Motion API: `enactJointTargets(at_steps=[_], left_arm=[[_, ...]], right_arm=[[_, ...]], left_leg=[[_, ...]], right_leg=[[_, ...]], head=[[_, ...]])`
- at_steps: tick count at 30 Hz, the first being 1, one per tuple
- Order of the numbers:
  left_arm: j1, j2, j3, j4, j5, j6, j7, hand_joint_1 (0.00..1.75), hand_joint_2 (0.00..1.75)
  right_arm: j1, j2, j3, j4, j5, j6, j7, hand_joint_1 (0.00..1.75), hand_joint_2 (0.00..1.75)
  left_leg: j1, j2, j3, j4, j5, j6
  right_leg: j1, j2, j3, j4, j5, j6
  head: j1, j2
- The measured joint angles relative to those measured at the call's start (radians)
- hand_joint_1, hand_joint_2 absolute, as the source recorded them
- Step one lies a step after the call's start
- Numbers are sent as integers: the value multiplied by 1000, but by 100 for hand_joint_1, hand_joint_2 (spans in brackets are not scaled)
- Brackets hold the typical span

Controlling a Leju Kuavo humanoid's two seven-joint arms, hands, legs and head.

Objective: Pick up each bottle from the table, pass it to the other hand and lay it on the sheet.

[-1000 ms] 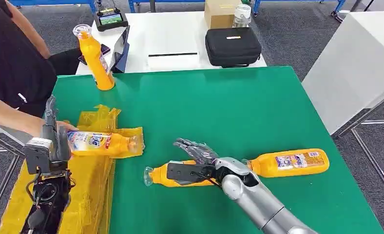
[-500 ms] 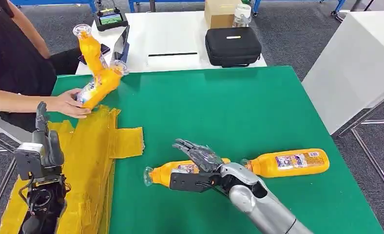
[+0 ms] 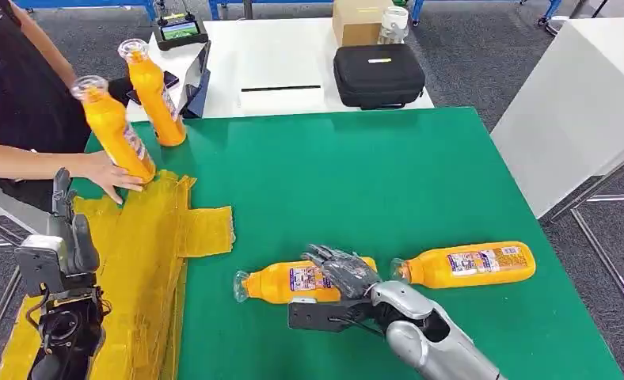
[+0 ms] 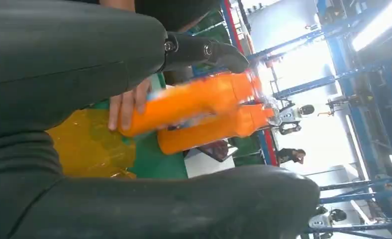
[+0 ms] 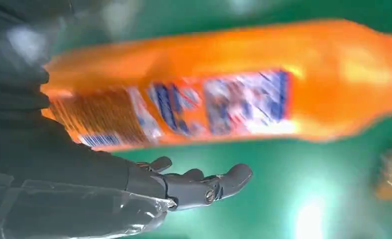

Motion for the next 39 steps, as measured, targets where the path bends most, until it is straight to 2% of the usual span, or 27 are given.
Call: enactJointTargets(at_steps=[7,15,16,17,22,29,39], left_arm=[[-22,0,-1,8,8,-8,3,0,0],[-38,0,-8,20,20,-9,5,0,0],[-39,-1,-10,21,20,-9,6,0,0],[-40,-2,-11,21,21,-9,6,0,0],[-69,-3,-30,35,30,-18,13,0,0],[-101,-5,-63,63,52,-14,24,0,0],[-110,-5,-77,82,60,-17,29,0,0]], right_arm=[[9,-11,14,50,114,-23,62,0,175],[15,-8,22,81,168,-19,108,3,175],[15,-6,22,89,177,-18,111,147,175],[14,-1,22,98,185,-18,113,175,175],[-18,53,21,220,201,-23,92,175,175],[-40,121,-6,349,218,-58,68,175,175],[-43,144,-39,378,220,-60,68,175,175]], left_leg=[[0,0,1,0,0,0],[0,1,2,0,0,0],[0,1,3,0,0,0],[0,1,3,0,0,0],[0,2,11,0,-2,-1],[0,14,36,-1,-14,-3],[1,15,39,-1,-13,-3]], right_leg=[[0,0,0,0,0,0],[0,0,1,0,0,0],[0,0,1,0,0,0],[0,0,1,0,0,0],[1,1,-2,-1,-4,-4],[3,12,18,-2,-9,-3],[4,14,21,-2,-10,-4]], head=[[0,0],[0,0],[0,0],[0,0],[0,0],[0,0],[0,0]])
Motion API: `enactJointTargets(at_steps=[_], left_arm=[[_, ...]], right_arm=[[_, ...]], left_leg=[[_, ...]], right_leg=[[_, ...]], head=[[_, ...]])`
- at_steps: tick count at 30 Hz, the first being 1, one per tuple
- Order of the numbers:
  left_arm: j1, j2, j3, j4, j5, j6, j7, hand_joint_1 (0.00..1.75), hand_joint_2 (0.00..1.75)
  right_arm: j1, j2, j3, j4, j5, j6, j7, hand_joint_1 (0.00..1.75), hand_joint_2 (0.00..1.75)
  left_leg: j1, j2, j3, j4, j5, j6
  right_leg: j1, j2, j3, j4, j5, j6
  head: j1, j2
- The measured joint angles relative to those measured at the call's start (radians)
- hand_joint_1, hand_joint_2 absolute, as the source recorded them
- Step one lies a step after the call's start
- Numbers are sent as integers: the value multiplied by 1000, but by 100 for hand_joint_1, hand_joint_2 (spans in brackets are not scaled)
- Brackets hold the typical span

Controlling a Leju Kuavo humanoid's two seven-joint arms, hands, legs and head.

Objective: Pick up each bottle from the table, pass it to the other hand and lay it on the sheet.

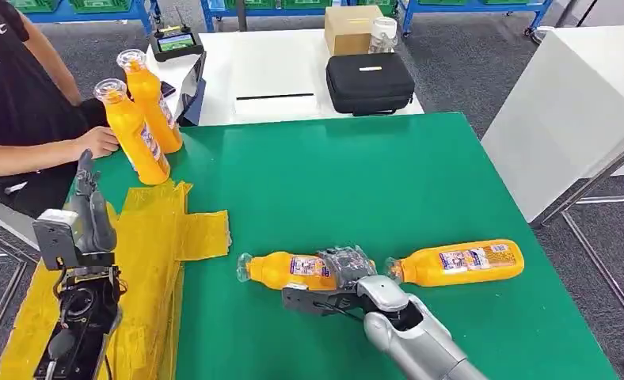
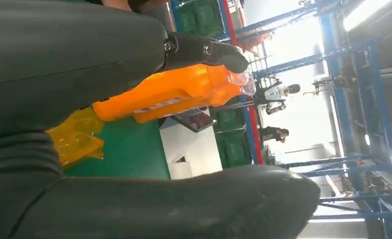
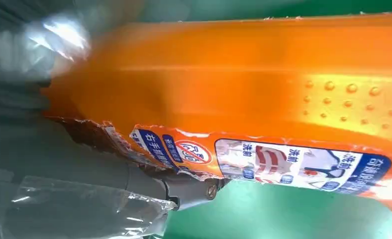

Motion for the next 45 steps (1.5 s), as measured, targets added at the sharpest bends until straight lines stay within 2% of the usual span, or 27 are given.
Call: enactJointTargets(at_steps=[1,2,6,8,9,12,15,19,22,27,34,38,41,45], left_arm=[[-1,0,0,1,0,0,0,0,0],[-3,0,0,3,3,-2,4,0,175],[-13,-2,0,12,74,-50,64,0,175],[-13,-2,0,15,156,-109,109,0,175],[-11,-4,1,15,224,-151,131,0,175],[21,-13,10,-5,420,-257,165,0,175],[70,-21,11,-38,518,-305,167,0,175],[100,-29,9,-66,560,-319,166,0,175],[106,-44,-8,-85,600,-338,168,0,175],[100,-77,-56,-109,640,-359,176,0,175],[95,-90,-78,-119,642,-359,177,0,175],[82,-105,-102,-143,572,-305,162,0,175],[66,-118,-123,-160,549,-277,160,0,175],[64,-129,-135,-179,548,-274,159,0,175]], right_arm=[[0,1,-3,1,0,0,0,175,175],[1,2,-5,1,0,-2,0,175,175],[16,5,-39,-9,-59,-38,-46,175,175],[26,-1,-84,-48,-176,-54,-117,175,175],[35,-6,-115,-80,-263,-65,-163,175,175],[81,-15,-188,-197,-452,-106,-278,175,175],[82,-17,-261,-313,-525,-148,-332,175,175],[77,-25,-304,-388,-533,-177,-372,175,175],[37,-23,-304,-393,-528,-207,-387,175,175],[-50,25,-301,-357,-499,-249,-361,175,175],[-86,60,-293,-319,-462,-254,-329,175,175],[-178,126,-256,-200,-355,-264,-251,175,175],[-261,203,-213,-68,-296,-269,-242,175,175],[-313,284,-148,46,-224,-291,-233,175,175]], left_leg=[[0,0,0,0,0,0],[0,0,0,0,-1,-1],[0,0,0,0,-1,-1],[0,0,0,0,1,1],[-1,0,-3,0,2,1],[-1,0,-17,1,8,3],[-1,-1,-21,1,9,3],[-1,-3,-26,0,8,3],[-1,-4,-28,0,8,3],[-1,-4,-29,0,9,4],[-1,-5,-31,0,9,4],[-1,-5,-32,0,9,3],[-1,-4,-32,0,11,2],[0,-5,-33,0,11,1]], right_leg=[[0,0,0,0,0,0],[0,0,0,0,0,0],[0,0,1,0,0,0],[0,0,2,0,2,-1],[0,0,11,1,4,-1],[-1,0,-3,2,11,3],[-1,-1,-9,2,10,3],[-1,-2,-11,2,10,3],[-2,-2,-13,2,10,3],[-2,-3,-14,2,10,3],[-1,-5,-14,2,10,3],[-1,-5,-17,3,10,3],[-1,-5,-18,4,10,3],[-1,-5,-19,5,10,2]], head=[[0,0],[0,0],[0,0],[0,0],[0,0],[-1,0],[-1,0],[-1,0],[0,0],[0,0],[0,0],[0,0],[-1,0],[0,0]])
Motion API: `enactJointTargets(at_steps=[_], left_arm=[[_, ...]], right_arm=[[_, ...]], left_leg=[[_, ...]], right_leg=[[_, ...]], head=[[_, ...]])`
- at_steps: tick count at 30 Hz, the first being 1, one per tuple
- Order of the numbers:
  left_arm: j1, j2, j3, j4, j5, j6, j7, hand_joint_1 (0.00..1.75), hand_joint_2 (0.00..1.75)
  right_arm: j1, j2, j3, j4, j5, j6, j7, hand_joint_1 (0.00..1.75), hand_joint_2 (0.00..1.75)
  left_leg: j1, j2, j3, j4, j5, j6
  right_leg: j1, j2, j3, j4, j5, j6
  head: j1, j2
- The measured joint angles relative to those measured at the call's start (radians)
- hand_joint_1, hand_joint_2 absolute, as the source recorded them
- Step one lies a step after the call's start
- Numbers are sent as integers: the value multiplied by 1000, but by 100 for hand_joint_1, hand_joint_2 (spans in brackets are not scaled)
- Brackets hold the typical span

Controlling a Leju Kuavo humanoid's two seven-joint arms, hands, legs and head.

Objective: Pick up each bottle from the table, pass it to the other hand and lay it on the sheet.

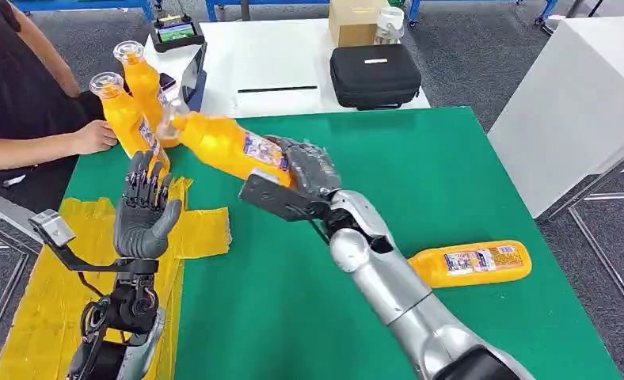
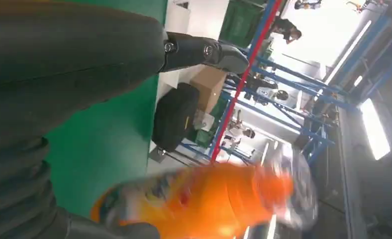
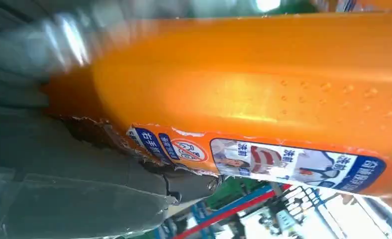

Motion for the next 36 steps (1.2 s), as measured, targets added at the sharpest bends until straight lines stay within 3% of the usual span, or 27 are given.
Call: enactJointTargets(at_steps=[10,36], left_arm=[[-37,-32,-31,-8,-2,-8,-11,0,175],[-66,-50,-59,15,134,17,15,0,175]], right_arm=[[-67,104,126,167,88,-54,47,175,175],[-84,118,322,160,102,-72,152,175,175]], left_leg=[[0,0,-3,0,0,0],[0,1,-3,0,0,0]], right_leg=[[0,0,-3,0,0,0],[0,0,-4,0,0,0]], head=[[0,0],[0,0]])
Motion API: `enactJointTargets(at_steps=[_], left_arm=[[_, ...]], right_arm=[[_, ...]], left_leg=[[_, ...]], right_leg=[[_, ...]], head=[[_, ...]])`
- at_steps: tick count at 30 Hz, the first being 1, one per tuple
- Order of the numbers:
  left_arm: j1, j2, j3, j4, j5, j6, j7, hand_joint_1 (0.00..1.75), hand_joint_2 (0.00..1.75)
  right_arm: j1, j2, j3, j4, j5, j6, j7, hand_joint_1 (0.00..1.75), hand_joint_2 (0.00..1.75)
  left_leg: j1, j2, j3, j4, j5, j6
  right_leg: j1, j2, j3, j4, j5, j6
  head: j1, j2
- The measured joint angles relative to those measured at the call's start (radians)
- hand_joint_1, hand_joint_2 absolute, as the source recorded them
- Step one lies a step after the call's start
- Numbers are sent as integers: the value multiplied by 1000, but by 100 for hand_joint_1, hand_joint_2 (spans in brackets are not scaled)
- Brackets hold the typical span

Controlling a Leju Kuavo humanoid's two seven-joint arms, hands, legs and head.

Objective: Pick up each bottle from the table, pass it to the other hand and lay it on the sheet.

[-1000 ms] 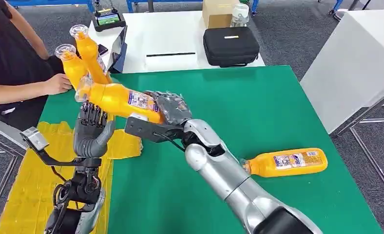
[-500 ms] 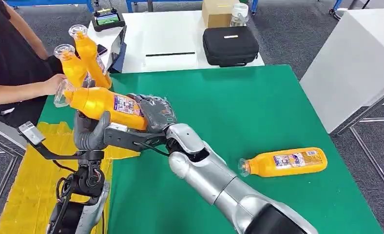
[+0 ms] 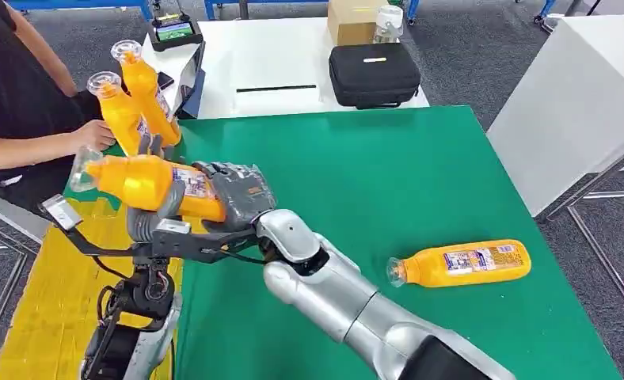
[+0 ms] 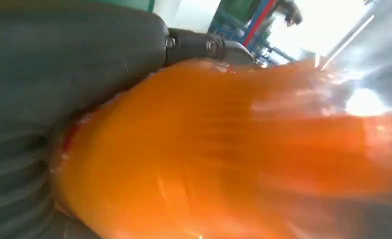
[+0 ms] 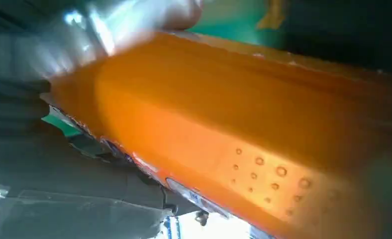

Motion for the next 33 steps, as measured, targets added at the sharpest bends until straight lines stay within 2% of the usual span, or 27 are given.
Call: enactJointTargets(at_steps=[2,5,6,7,19,33], left_arm=[[-2,-7,-22,15,-16,41,-3,0,175],[5,-7,-22,15,-23,50,-6,0,175],[8,-7,-22,15,-25,52,-8,23,175],[10,-7,-22,15,-33,55,-11,175,175],[17,-13,-12,15,-63,82,-60,175,175],[23,-13,-4,-9,-84,108,-71,175,175]], right_arm=[[2,4,64,-26,-1,4,9,175,175],[1,3,87,-29,-5,6,24,175,175],[1,3,92,-28,-8,6,27,175,175],[1,3,101,-28,-14,6,33,175,175],[-39,0,174,-7,-119,0,41,175,175],[-50,0,198,-3,-114,-15,68,175,175]], left_leg=[[0,0,0,0,0,0],[0,0,0,0,0,0],[0,0,0,0,0,0],[0,1,-1,0,0,0],[0,1,-1,0,0,0],[0,1,-1,0,0,0]], right_leg=[[0,0,0,0,0,0],[0,0,-1,0,0,0],[0,0,-1,0,0,0],[0,0,-1,0,0,0],[0,0,-1,0,0,0],[0,0,-1,0,0,0]], head=[[-1,0],[-1,0],[0,0],[0,0],[-1,0],[0,0]])
